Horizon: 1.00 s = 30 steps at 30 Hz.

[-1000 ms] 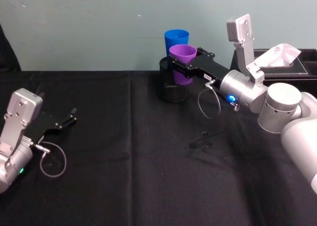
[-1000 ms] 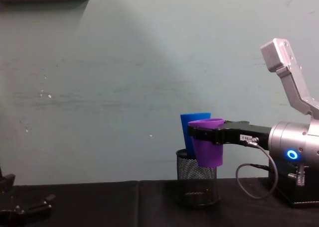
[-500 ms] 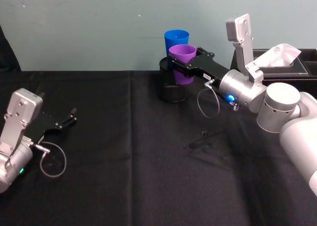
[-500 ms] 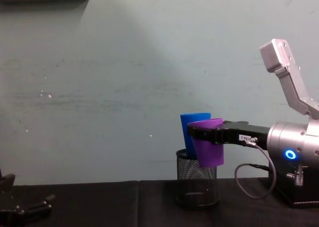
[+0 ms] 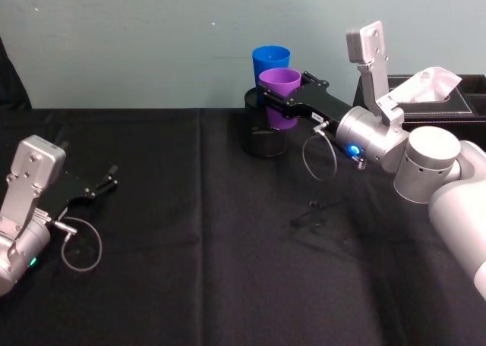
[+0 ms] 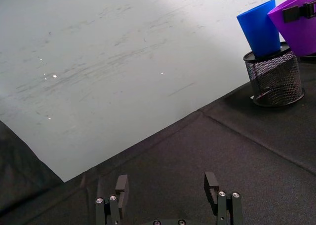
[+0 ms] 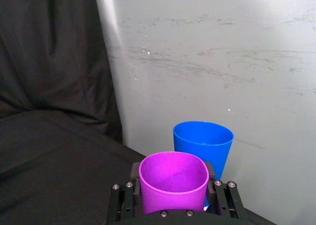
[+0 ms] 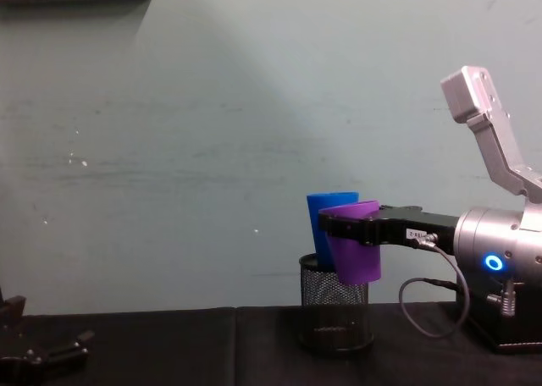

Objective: Pick up one cup with a gripper and tap it against the other cup.

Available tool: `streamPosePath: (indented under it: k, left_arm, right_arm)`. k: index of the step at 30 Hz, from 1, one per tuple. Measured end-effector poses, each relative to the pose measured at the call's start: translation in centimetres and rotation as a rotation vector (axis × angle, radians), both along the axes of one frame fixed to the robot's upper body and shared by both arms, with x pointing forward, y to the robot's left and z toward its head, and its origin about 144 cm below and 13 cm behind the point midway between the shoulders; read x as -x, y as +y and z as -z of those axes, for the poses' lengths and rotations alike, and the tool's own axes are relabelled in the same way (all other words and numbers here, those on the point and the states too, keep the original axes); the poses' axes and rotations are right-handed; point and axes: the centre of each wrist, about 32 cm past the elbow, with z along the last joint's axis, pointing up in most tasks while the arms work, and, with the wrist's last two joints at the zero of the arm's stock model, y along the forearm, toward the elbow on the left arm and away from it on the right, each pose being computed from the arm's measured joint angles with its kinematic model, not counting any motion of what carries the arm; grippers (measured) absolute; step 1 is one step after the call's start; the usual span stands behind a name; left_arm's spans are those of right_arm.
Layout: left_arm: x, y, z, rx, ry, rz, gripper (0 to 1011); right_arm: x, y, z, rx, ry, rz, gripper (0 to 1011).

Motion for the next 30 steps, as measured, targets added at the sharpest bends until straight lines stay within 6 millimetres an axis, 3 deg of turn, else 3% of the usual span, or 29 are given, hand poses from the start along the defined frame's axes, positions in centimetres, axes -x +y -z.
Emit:
streamPosePath:
  k: [30]
  left_arm:
    - [0.00, 0.00, 0.00, 0.000, 0.000, 0.000, 1000]
  right_arm:
    - [0.02, -0.02, 0.01, 0.000, 0.001, 0.000, 729]
